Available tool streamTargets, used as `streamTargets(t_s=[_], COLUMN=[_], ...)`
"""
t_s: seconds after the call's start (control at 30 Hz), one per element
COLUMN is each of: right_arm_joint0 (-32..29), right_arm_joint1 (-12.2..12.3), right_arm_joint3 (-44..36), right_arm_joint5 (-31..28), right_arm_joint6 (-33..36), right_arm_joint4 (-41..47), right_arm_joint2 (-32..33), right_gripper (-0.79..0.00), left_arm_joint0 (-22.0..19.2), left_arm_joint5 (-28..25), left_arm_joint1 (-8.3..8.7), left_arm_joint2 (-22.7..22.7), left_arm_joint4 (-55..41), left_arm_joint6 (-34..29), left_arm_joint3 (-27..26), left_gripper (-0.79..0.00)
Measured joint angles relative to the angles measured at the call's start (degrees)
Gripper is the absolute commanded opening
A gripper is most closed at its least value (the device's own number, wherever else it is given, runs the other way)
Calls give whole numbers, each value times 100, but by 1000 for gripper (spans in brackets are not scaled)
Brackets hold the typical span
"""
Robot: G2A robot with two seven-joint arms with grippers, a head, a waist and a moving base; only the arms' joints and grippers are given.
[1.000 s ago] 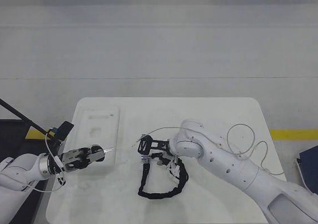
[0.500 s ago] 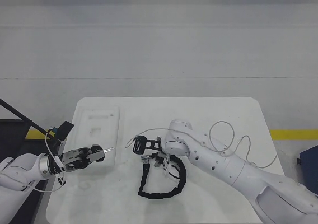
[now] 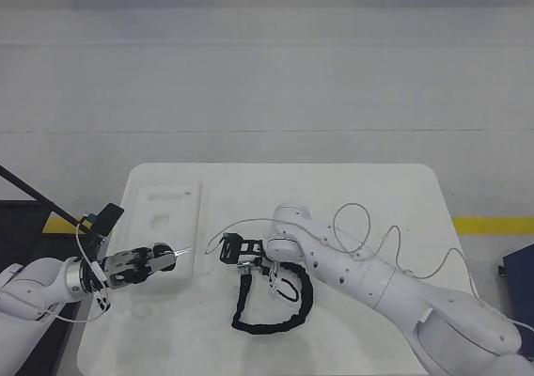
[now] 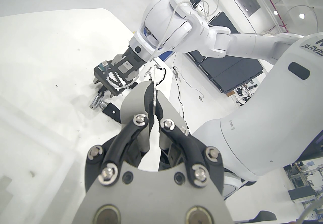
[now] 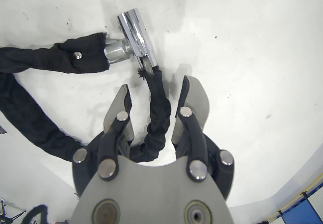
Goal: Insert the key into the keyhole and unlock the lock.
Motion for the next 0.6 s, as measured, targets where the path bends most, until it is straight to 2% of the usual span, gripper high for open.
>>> streamTargets(t_s=[0.1,0.17,0.2,0.27,0.43,0.6], right_arm_joint0=[14,22,24,28,50,43], right_arm_joint1=[-66,-114,-133,-177,-258,-237], right_arm_joint3=[121,208,245,320,403,301], right_arm_joint5=[-16,-24,-29,-37,-64,-82], right_arm_joint6=[-11,-19,-21,-19,43,18], right_arm_joint4=[-14,-24,-28,-43,-175,-250], right_arm_joint2=[-24,-38,-44,-58,-99,0], right_gripper=[-425,-462,-520,-785,-785,-785], left_arm_joint0=[0,0,0,0,0,0], left_arm_joint5=[0,0,0,0,0,0], left_arm_joint1=[0,0,0,0,0,0], left_arm_joint2=[0,0,0,0,0,0], left_arm_joint4=[0,0,0,0,0,0], left_arm_joint6=[0,0,0,0,0,0], left_arm_joint3=[0,0,0,0,0,0], left_gripper=[-785,-785,-785,-785,-785,-785])
